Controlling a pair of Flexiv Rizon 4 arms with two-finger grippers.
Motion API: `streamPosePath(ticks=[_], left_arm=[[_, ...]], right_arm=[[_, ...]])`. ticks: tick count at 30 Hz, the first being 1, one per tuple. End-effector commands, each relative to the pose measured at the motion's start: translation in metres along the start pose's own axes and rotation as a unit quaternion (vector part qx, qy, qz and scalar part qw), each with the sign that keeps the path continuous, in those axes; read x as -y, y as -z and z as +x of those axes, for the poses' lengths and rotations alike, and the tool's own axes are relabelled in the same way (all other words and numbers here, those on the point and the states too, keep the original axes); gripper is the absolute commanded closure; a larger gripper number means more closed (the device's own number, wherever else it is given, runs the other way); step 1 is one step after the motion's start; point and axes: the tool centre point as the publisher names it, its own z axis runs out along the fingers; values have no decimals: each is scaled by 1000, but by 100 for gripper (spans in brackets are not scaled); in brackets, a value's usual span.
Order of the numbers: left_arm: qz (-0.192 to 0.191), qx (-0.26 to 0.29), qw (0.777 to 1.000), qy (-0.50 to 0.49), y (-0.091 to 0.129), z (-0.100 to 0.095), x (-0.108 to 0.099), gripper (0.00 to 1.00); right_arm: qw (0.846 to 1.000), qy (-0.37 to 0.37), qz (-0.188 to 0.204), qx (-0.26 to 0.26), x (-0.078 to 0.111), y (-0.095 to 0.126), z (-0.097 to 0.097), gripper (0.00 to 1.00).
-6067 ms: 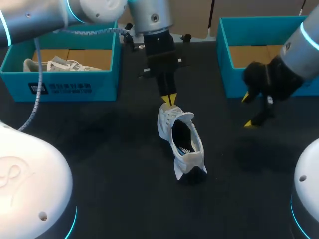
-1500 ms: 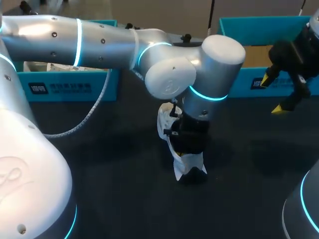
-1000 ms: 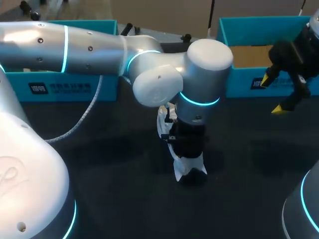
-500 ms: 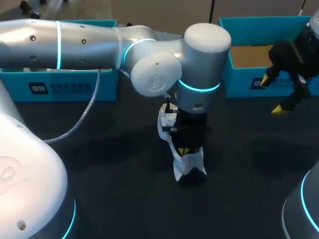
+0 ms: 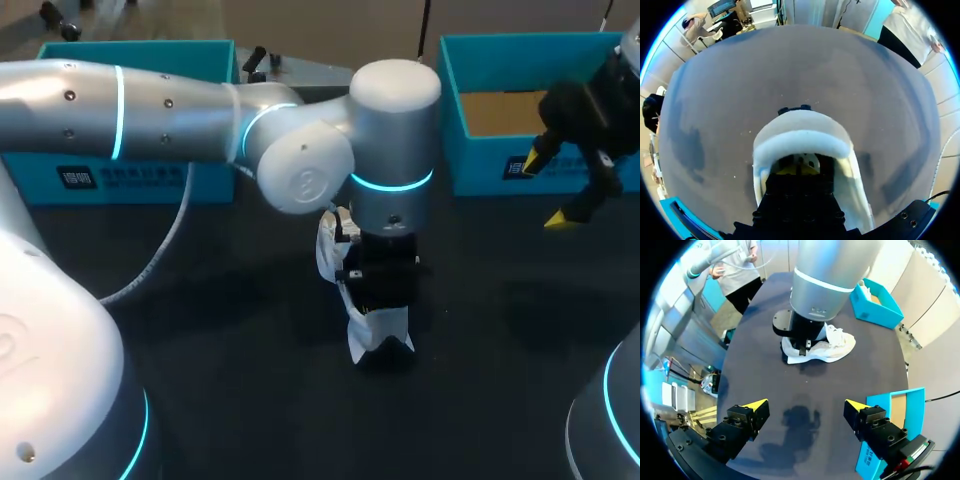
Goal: Take the shoe out of the shoebox, open the shoe tongue, remove and reinsert the insole, then place the shoe into the shoebox
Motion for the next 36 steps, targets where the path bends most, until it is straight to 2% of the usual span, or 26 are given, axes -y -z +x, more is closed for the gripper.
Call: streamPosePath(ticks=[1, 5, 10, 14, 16, 22, 31, 36], left_arm=[[-10, 15, 1000, -5, -15, 3, 2, 100], [-12, 12, 1000, 0, -18, 3, 1, 100], [-14, 24, 1000, 11, 5, 8, -4, 100], [-40, 47, 998, 24, 27, 9, -13, 100], [-66, 61, 996, 29, 32, 7, -20, 100], [-84, 57, 994, 36, 28, 0, -34, 100], [-105, 27, 993, 42, 2, 0, -32, 100], [-110, 5, 993, 52, 0, 2, -31, 100]], right_arm=[[1000, 0, 1, -1, 0, -1, -1, 0], [1000, 0, 1, -1, 0, -1, -1, 0], [1000, 0, 1, -1, 0, -1, -1, 0], [1000, 0, 1, -1, 0, -1, -1, 0], [1000, 0, 1, -1, 0, -1, -1, 0], [1000, 0, 1, -1, 0, -1, -1, 0], [1000, 0, 1, -1, 0, -1, -1, 0], [1000, 0, 1, -1, 0, -1, -1, 0]])
